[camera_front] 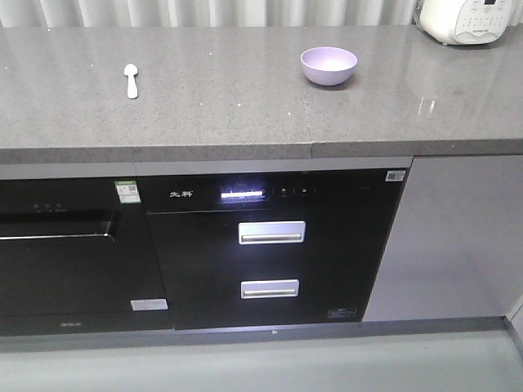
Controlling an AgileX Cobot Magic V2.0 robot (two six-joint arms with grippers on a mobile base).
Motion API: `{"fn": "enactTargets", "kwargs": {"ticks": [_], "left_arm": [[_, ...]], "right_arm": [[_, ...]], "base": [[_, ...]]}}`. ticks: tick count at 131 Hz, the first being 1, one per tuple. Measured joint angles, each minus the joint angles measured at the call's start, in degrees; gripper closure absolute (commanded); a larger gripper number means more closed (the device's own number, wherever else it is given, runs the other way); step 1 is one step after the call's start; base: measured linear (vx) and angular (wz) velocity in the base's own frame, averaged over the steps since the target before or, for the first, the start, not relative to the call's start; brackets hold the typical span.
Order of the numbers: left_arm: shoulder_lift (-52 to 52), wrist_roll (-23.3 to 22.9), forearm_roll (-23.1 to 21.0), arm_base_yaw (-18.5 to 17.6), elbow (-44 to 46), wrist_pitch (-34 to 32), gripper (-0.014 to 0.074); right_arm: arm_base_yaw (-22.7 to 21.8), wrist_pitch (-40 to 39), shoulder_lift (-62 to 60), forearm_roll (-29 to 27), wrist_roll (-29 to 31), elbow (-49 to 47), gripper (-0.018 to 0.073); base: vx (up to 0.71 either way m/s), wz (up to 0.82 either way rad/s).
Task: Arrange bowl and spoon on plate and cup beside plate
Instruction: 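Drive the base toward the counter holding the spoon and bowl, then approach the counter edge and stop facing the spoon and bowl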
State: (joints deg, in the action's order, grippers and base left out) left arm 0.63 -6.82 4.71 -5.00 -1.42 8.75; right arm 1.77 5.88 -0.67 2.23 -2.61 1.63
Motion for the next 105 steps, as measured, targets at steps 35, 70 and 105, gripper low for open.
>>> {"fn": "enactTargets", "kwargs": {"ticks": [35,70,105], "left_arm": [[0.0,0.0,0.0,0.0,0.0,0.0,0.0603],[0.0,0.0,0.0,0.0,0.0,0.0,0.0603],[0.0,0.0,0.0,0.0,0.0,0.0,0.0603]], "right_arm": [[0.0,0.0,0.0,0.0,0.0,0.0,0.0564],[0.0,0.0,0.0,0.0,0.0,0.0,0.0564],[0.0,0.0,0.0,0.0,0.0,0.0,0.0564]], "base": [[0.24,-0.03],[0.21,-0.03],[0.19,-0.02]]}}
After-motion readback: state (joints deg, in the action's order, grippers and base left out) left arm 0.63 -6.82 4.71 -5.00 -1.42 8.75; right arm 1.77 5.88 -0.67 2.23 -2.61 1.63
